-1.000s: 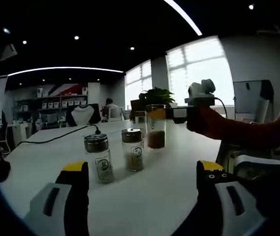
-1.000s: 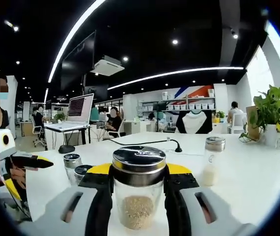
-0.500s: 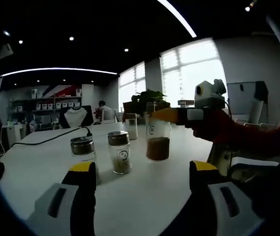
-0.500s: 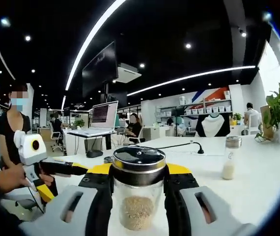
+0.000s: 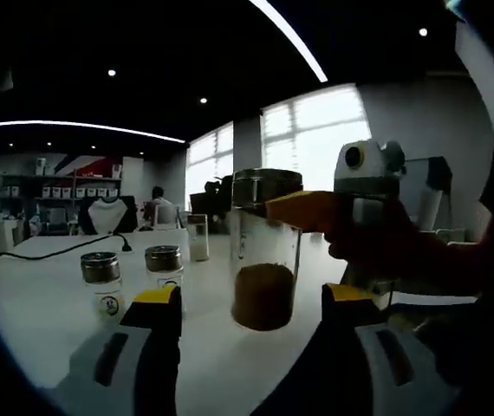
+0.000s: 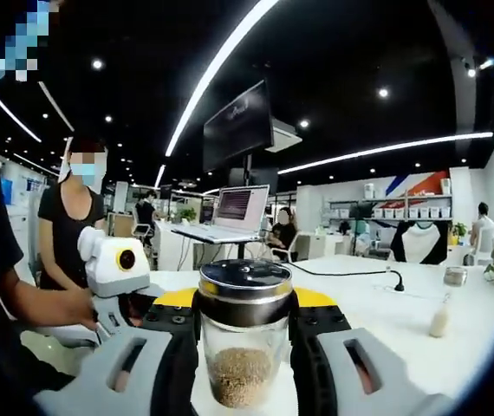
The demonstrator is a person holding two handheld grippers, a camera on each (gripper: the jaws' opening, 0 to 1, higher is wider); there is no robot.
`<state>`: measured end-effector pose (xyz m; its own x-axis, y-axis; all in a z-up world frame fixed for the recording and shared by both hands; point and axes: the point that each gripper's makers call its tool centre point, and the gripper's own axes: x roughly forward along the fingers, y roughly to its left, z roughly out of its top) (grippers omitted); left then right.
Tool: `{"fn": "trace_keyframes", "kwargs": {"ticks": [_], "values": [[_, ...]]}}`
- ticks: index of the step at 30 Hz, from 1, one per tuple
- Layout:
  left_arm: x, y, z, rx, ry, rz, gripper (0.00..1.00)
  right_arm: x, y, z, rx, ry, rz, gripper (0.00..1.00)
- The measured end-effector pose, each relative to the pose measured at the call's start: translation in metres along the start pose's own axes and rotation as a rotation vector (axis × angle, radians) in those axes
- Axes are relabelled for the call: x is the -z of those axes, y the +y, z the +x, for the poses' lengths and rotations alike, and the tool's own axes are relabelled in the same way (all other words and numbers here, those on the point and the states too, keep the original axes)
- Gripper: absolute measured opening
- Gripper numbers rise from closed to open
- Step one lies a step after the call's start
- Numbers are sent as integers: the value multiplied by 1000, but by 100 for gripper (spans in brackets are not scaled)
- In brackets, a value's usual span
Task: Rotate the seasoning bottle until the label or dispensing opening points toward the visible target arrow and the bottle remains upright within the marked orientation range
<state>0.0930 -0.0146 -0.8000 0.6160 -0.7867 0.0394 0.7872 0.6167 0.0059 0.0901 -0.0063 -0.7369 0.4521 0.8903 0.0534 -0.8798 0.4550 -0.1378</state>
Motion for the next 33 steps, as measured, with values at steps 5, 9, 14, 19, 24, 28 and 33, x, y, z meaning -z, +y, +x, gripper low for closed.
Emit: {"fn": "trace_keyframes", "kwargs": {"ticks": [5, 9, 14, 19, 24, 28, 33], "values": [[1, -10, 3, 29, 6, 32, 64, -5, 19, 2, -69, -15, -8, 38], [-5, -18, 2, 66, -19, 43, 53, -5, 30, 3, -103, -19, 8, 38], [-11, -29, 2, 108, -45, 59, 44, -5, 39, 3, -116, -26, 8, 38], [-12, -27, 0, 62, -22, 80, 44, -7, 38, 1, -94, -46, 18, 39], [-13, -7, 1, -123, -19, 140, 43, -6, 28, 6, 15, -41, 46, 39], [-7, 7, 0, -261, 25, 228, 43, 3, 21, 17, 131, -19, 69, 39], [-7, 8, 0, -215, 8, 172, 44, 3, 19, 20, 165, -9, 69, 39]]}}
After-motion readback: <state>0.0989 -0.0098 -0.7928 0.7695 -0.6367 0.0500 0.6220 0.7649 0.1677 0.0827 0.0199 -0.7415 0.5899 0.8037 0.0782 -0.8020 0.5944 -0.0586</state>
